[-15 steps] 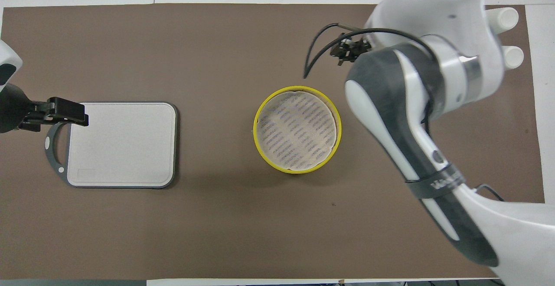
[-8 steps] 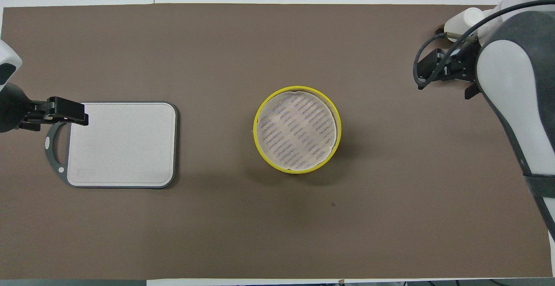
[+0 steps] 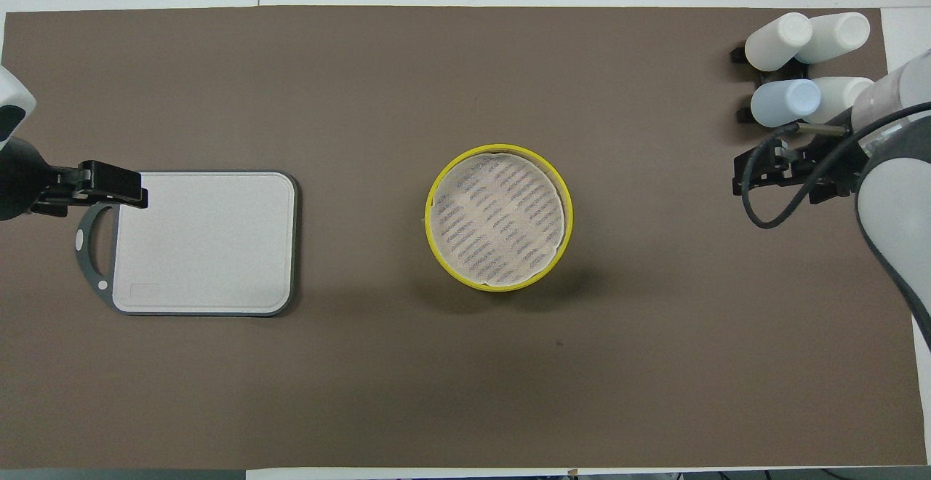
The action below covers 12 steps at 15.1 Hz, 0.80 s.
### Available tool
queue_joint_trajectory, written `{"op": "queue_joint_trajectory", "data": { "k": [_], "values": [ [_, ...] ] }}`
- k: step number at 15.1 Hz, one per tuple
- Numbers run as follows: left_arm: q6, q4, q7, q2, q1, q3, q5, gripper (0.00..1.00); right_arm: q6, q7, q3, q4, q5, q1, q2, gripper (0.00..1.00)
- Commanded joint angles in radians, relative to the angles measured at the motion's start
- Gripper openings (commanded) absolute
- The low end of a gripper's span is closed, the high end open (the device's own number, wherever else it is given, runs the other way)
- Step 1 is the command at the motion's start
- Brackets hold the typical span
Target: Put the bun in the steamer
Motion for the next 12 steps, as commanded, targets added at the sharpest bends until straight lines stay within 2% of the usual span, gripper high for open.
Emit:
{"op": "queue_joint_trajectory", "data": {
  "k": [1,6,10,12],
  "values": [
    [0.015,-0.014,0.015,-0.015,-0.011,0.012,0.005,1.0,0.023,-0.034,0.011,-0.104,-0.001,-0.023,-0.088,1.0],
    [0.02,-0.014,0.021,-0.015,-0.011,0.009,0.041,1.0,0.083,-0.026,0.009,-0.093,-0.002,-0.038,-0.079,1.0],
    [0.021,-0.014,0.023,-0.015,-0.011,0.009,0.041,1.0,0.079,-0.036,0.011,-0.077,-0.014,-0.038,-0.076,1.0],
    [0.021,-0.014,0.021,-0.015,-0.011,0.009,0.041,1.0,0.092,-0.033,0.012,-0.046,-0.068,-0.025,-0.057,1.0]
  ]
}}
